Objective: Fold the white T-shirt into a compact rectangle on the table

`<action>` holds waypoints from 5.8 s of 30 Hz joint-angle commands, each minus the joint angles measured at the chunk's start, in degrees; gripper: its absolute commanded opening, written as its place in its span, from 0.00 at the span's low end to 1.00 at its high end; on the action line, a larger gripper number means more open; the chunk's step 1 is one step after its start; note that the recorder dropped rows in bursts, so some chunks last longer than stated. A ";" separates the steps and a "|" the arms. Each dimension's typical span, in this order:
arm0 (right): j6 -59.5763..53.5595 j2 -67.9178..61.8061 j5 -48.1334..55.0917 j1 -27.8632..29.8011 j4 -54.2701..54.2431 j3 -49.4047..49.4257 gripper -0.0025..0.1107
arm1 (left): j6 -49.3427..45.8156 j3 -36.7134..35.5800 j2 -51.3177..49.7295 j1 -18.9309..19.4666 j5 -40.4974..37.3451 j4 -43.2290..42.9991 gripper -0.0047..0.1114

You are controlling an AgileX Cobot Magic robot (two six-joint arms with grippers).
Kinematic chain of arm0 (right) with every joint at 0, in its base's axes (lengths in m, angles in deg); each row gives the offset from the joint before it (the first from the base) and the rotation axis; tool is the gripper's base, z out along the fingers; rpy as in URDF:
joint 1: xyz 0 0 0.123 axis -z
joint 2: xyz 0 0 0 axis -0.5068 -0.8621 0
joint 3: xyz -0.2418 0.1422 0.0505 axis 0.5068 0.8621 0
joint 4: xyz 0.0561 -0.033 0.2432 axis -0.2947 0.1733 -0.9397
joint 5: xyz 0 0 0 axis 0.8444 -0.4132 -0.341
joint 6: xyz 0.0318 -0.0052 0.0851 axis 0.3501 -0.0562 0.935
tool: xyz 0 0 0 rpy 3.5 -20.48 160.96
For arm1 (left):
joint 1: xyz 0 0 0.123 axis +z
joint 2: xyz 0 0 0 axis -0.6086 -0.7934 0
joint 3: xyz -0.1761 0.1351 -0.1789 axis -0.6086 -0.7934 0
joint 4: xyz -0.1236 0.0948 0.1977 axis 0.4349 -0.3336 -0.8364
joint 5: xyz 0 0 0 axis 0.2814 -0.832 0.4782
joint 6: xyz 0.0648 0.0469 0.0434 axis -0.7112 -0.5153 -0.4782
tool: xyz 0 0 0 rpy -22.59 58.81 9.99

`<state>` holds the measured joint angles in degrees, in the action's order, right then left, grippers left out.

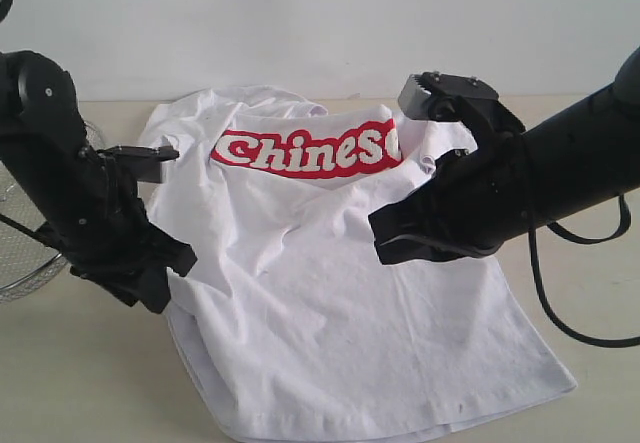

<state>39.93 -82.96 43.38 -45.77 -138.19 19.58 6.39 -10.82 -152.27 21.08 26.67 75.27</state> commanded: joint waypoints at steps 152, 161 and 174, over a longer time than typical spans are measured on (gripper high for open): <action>10.08 -12.80 21.04 2.74 10.24 -19.71 0.02 | 3.83 -14.23 4.42 -0.15 -2.07 -6.90 0.08; 10.02 -12.80 15.01 2.74 13.03 -9.53 0.02 | 7.21 -14.23 1.53 -0.15 -4.61 -7.92 0.08; 18.94 -12.80 19.62 2.74 27.63 -8.78 0.02 | 7.52 -18.75 1.18 -0.15 -6.12 -8.18 0.08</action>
<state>58.49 -96.23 61.47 -43.24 -111.54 10.67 13.20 -28.24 -150.37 21.08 21.06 67.60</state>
